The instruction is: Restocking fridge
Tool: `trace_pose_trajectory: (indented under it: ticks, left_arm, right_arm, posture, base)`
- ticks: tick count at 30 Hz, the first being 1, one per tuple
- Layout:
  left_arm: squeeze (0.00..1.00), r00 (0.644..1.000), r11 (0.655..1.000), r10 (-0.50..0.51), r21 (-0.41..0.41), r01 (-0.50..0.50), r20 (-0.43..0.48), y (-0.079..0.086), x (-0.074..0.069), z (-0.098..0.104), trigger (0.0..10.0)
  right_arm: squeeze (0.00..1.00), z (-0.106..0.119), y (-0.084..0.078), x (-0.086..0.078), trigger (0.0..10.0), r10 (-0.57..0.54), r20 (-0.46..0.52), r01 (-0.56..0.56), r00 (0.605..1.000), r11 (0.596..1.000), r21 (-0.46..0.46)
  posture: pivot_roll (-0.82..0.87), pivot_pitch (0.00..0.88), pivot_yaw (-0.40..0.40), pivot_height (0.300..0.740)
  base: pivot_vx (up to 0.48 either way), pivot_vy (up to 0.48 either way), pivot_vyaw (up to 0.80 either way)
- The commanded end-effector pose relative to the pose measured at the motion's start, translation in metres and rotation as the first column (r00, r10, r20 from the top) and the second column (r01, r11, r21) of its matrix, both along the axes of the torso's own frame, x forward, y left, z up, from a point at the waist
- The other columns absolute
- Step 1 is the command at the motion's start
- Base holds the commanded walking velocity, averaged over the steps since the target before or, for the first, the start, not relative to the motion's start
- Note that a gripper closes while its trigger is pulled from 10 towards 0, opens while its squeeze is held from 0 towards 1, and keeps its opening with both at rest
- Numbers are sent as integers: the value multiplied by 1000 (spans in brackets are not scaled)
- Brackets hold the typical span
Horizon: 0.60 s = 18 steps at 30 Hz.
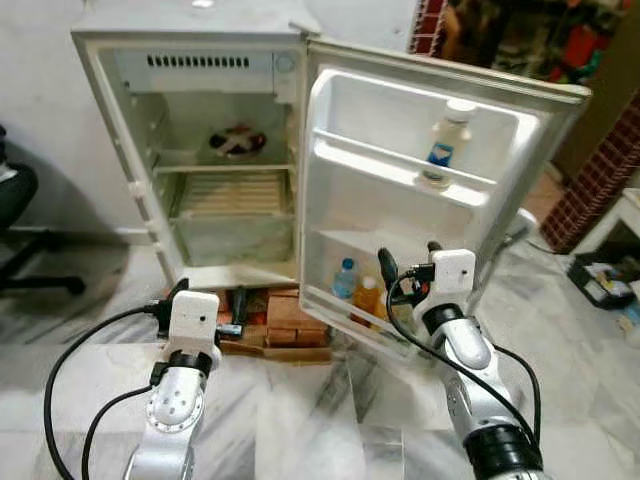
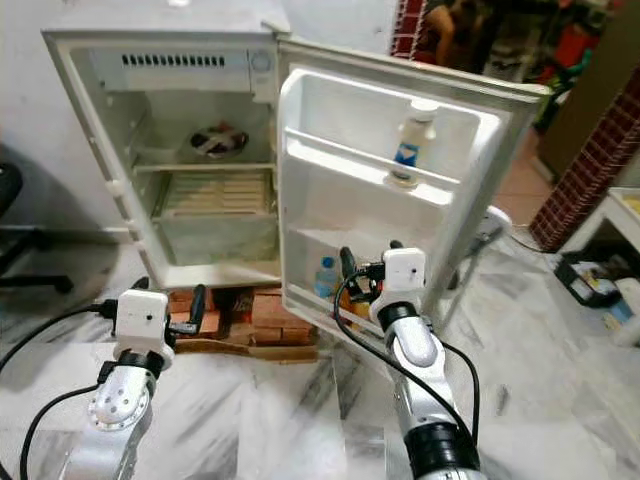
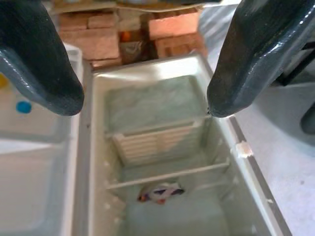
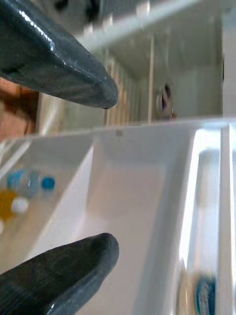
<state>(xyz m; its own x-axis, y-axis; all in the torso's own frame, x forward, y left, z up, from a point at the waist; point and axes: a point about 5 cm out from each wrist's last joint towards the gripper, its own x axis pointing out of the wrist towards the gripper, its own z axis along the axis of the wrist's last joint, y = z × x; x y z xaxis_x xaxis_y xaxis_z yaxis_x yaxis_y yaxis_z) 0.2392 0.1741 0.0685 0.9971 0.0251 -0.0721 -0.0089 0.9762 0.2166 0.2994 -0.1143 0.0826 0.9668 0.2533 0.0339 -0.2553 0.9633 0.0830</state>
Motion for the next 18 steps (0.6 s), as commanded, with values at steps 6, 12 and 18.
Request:
trace_pose_trajectory:
  ticks: [6,12,18]
  left_arm:
    - [0,999,999,-38,-28,39,19,-12,1,4,10000]
    - [0,999,998,-52,-35,53,11,-14,-4,2,10000]
    - [0,998,998,-56,-34,56,-1,-14,-10,-1,10000]
  right_arm:
    - [0,4,-7,-2,10000,83,26,-84,996,995,46]
    - [0,-7,31,-47,10000,686,-74,-655,724,717,238]
    - [0,-36,2,-60,10000,764,-269,-781,586,621,64]
  posture:
    - [118,0,-57,740]
    - [118,0,-55,740]
    - [127,0,-68,740]
  base:
    - [314,-359,0]
    - [94,-128,0]
    - [0,-324,0]
